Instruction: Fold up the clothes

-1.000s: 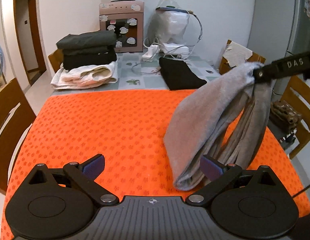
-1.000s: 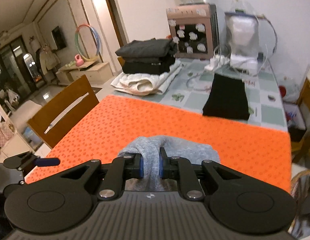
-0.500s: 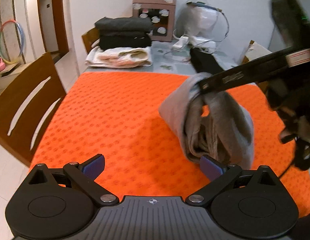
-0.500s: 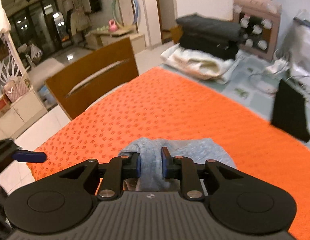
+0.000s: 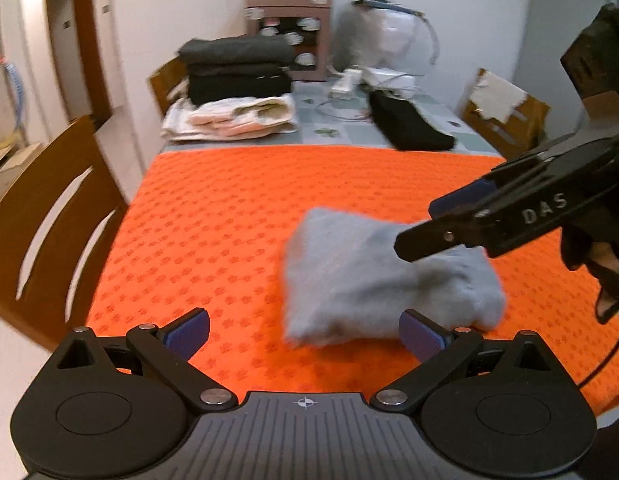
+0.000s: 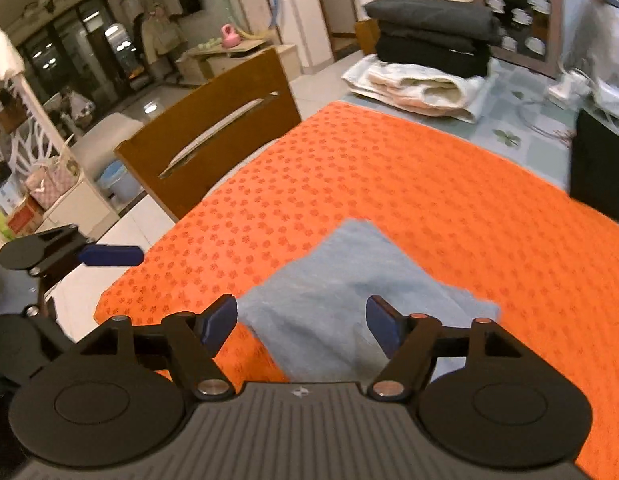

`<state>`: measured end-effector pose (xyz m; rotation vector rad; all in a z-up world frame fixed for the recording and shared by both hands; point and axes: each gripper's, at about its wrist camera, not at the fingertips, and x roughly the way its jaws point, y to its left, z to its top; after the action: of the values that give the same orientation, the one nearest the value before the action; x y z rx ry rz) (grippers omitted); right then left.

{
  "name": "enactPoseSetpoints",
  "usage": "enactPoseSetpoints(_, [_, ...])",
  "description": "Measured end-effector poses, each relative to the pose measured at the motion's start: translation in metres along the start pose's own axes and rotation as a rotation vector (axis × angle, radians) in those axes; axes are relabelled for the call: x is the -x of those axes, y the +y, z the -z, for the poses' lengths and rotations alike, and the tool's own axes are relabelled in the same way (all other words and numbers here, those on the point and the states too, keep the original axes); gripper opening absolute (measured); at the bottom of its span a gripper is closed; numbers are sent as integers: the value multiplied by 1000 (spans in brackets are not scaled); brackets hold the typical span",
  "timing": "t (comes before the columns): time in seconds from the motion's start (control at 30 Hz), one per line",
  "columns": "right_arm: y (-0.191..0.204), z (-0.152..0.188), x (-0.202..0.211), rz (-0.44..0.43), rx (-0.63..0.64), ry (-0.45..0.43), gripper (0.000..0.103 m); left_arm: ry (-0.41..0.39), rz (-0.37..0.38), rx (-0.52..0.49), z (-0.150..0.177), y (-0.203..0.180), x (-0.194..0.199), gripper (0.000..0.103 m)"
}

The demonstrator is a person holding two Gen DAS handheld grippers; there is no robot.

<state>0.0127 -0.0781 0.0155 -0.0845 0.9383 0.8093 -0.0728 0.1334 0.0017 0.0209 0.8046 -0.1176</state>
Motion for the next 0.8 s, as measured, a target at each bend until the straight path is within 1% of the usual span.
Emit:
enactPoseSetpoints(0.13, [-17,23,24,57,-65,-9,77,5,67,-60,-2,-25,-12,100])
enactPoseSetpoints(0.17, [-22,29,30,74,-87,-11,77,7,81,-73,-2,-32,-16,98])
enactPoseSetpoints(0.3, [-47,58,53,139,-173,-13,77,11,127,-117,-2,-64,-33,96])
enactPoseSetpoints(0.37, [-60,74,64,173,-211,-9,77,16,141,-128,-3,-81,-44,93])
enactPoseSetpoints(0.53, [-86,110,85,242,-280,6,77,29,159,-157,-1,-122,-70,90])
enactPoseSetpoints(0.6, [-94,123,93,262,-303,10,77,29,155,-176,-1,-139,-80,89])
enactPoseSetpoints(0.8, [-111,149,110,314,-357,5,77,27,105,-232,-1,-183,-109,84])
